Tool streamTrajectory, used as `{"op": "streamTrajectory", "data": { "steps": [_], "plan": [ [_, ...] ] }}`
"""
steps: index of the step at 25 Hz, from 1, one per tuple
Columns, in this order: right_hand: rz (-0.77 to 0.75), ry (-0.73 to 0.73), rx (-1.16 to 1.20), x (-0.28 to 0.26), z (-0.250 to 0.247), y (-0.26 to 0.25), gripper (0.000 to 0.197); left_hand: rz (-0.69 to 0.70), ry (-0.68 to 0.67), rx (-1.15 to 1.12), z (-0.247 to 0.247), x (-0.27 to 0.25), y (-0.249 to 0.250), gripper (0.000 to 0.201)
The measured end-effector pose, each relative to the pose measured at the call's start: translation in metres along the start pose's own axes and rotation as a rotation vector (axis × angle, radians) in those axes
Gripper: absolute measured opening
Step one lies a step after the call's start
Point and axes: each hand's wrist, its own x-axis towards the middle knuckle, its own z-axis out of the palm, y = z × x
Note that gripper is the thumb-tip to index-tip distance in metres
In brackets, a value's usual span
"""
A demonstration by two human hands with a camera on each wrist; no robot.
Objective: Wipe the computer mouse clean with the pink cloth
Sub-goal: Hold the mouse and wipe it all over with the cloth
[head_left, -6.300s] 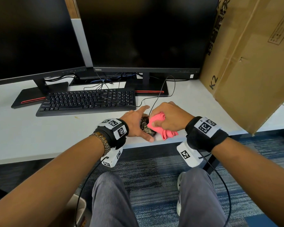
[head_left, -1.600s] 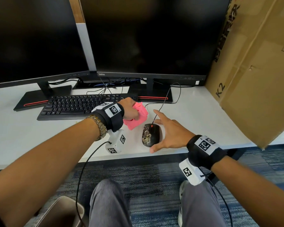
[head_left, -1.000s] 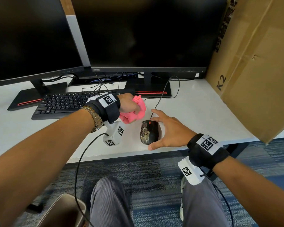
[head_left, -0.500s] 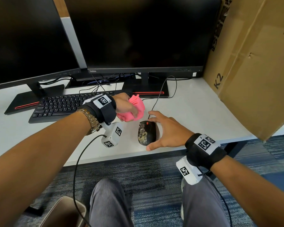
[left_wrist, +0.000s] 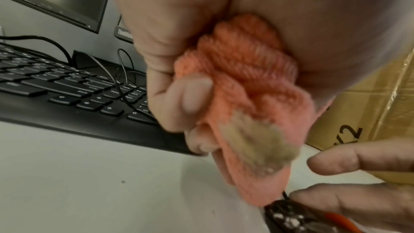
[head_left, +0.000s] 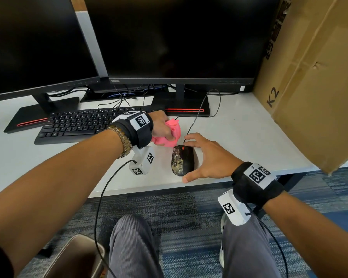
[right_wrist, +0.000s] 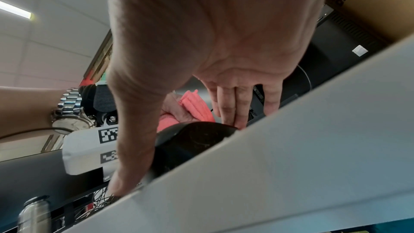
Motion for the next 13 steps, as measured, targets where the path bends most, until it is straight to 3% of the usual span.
{"op": "streamTrajectory", "data": {
  "steps": [6, 13],
  "plan": [
    [-0.016, 0.007, 0.018, 0.001, 0.002, 0.003, 0.116, 0.049, 0.042, 0.026, 0.008, 0.010, -0.002, 0.020],
    [-0.039, 0.010, 0.071, 0.001, 0.002, 0.004, 0.111, 0.072, -0.046, 0.068, 0.016, 0.010, -0.001, 0.020]
  ]
}}
